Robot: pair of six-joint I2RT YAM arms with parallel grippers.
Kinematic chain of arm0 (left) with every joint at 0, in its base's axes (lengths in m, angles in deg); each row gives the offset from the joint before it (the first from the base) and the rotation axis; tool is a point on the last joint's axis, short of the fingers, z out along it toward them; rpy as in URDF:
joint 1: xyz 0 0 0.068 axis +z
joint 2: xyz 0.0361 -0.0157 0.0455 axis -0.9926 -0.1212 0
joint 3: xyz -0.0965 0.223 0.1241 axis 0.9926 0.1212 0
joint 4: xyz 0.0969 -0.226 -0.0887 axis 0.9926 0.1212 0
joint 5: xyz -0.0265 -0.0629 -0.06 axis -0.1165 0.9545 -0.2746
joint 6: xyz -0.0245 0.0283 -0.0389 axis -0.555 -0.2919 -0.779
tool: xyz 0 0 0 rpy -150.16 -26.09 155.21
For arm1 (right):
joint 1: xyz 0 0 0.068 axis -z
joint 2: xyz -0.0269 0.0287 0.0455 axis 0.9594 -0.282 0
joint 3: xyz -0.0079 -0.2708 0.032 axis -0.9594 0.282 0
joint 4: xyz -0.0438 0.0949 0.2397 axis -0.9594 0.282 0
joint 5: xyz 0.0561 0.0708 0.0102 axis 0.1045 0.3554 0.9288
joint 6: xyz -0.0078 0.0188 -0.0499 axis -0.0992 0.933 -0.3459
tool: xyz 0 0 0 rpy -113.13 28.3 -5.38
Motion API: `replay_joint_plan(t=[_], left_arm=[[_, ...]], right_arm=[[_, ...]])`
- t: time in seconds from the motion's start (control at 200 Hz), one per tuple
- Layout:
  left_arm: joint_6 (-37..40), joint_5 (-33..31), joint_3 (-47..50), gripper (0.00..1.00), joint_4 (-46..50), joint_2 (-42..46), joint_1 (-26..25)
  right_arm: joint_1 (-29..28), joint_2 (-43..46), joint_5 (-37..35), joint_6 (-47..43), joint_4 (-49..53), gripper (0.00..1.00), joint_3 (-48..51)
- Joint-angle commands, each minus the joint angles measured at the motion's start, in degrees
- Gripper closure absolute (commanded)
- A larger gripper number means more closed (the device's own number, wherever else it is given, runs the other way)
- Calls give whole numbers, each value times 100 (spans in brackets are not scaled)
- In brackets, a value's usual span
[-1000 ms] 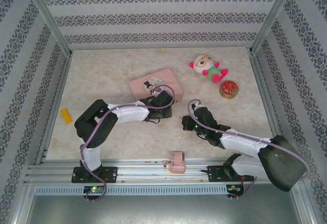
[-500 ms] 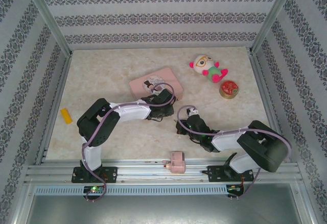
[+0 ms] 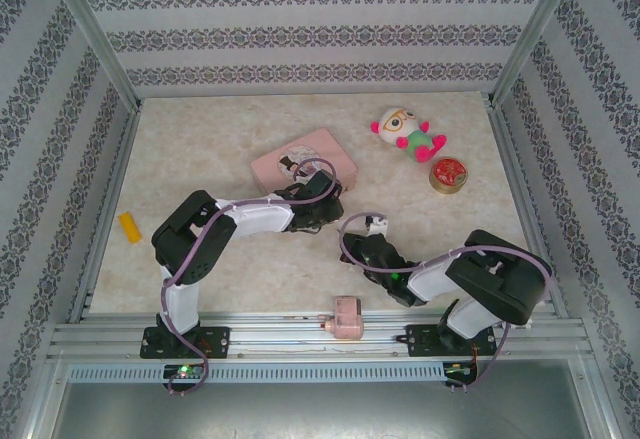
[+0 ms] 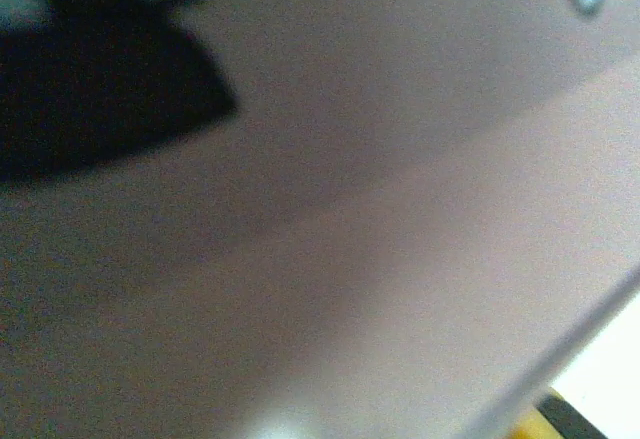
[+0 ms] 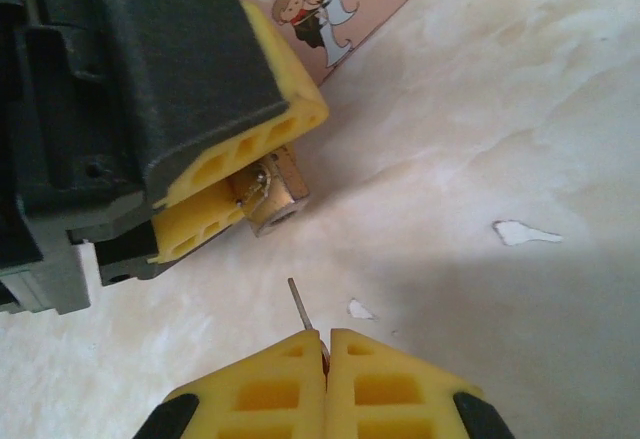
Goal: Unlock the padlock with the key
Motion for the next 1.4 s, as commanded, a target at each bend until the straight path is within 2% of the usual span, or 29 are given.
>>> replay_joint_plan(t=[0.0, 0.335, 0.58, 1.399], left_arm=[[-397, 289, 77, 96, -588, -93, 15], [-484, 376, 143, 96, -659, -123, 15], [-516, 439, 157, 97, -696, -170, 22], [-639, 525, 272, 97, -872, -194, 103]], right_arm=[[-56, -181, -389, 202, -640, 100, 106], [-59, -938, -424, 370, -1650, 100, 54], [-41, -1789, -378, 648, -2851, 100, 49], [159, -1625, -251, 693, -2847, 100, 159]])
